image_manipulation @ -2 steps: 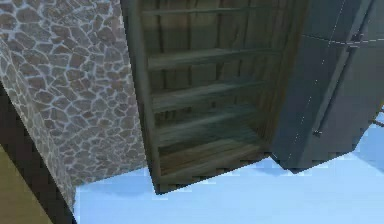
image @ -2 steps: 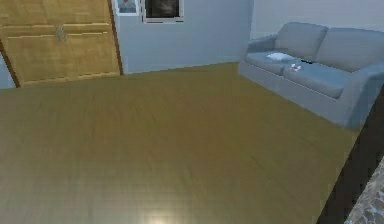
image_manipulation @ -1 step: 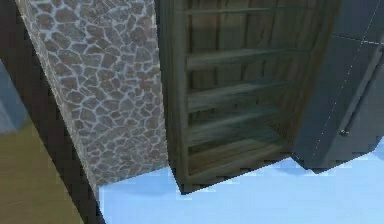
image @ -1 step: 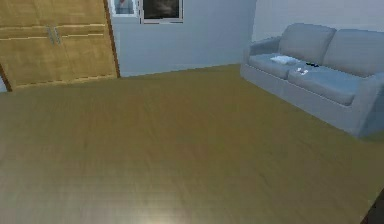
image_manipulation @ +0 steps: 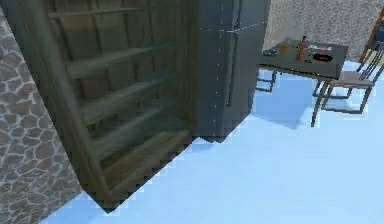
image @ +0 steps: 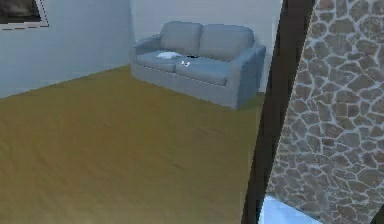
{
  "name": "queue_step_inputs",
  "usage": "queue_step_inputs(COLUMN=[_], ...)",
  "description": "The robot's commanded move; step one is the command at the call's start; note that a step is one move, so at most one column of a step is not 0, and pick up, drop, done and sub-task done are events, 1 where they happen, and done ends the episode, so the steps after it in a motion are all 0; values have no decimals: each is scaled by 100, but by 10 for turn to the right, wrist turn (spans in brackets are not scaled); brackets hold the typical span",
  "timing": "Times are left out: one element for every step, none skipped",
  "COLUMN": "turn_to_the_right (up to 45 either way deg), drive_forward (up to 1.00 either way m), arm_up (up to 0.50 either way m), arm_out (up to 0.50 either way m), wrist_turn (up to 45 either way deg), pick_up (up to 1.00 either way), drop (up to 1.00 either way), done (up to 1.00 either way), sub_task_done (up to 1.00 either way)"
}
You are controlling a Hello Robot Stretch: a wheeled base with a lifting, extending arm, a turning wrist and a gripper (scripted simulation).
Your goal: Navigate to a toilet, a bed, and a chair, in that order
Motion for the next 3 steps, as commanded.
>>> queue_step_inputs(turn_to_the_right=[0, 300, 0], drive_forward=[100, 0, 100], arm_up=[0, 0, 0], arm_out=[0, 0, 0], wrist_turn=[0, 0, 0], pick_up=[0, 0, 0], drop=[0, 0, 0], done=[0, 0, 0], sub_task_done=[0, 0, 0])
